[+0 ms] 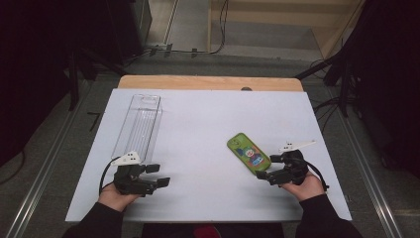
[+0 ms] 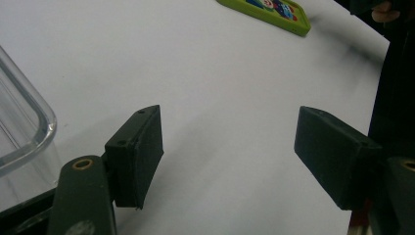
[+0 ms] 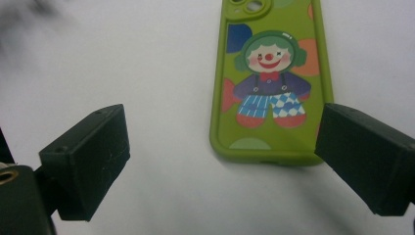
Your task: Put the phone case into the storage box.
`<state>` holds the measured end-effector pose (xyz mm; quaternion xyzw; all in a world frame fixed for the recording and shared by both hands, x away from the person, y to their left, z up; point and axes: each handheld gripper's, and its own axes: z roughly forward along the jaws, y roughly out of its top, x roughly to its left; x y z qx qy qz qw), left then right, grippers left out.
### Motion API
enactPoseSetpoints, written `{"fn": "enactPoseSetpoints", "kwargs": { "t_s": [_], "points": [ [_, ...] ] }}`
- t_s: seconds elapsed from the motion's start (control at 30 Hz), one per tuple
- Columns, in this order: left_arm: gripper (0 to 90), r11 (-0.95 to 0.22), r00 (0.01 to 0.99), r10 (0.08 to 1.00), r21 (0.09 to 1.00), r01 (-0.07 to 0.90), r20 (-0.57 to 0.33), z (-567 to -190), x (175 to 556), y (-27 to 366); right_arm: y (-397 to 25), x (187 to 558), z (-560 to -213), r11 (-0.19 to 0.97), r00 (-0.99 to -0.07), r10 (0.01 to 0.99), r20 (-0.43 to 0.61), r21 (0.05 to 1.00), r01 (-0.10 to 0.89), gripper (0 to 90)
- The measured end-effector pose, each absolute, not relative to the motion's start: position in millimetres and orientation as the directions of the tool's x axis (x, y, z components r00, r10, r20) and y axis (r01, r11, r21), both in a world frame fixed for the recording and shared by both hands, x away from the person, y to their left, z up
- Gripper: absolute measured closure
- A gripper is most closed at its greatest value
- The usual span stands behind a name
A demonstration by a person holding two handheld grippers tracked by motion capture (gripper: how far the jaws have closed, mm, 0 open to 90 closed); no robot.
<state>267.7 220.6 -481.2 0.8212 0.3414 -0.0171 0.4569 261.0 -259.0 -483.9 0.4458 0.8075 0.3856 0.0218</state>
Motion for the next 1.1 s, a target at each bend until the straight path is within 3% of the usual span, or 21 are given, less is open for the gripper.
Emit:
{"fn": "enactPoseSetpoints", "kwargs": {
  "t_s": [1.1],
  "points": [
    [27.1,-0.342,0.763,0.547,0.74,0.579,-0.344,-481.4,267.9,220.6,-242.5,310.5,-476.3,0.331,-0.622,0.733,0.275,0.655,0.68,4.5]
  ]
}}
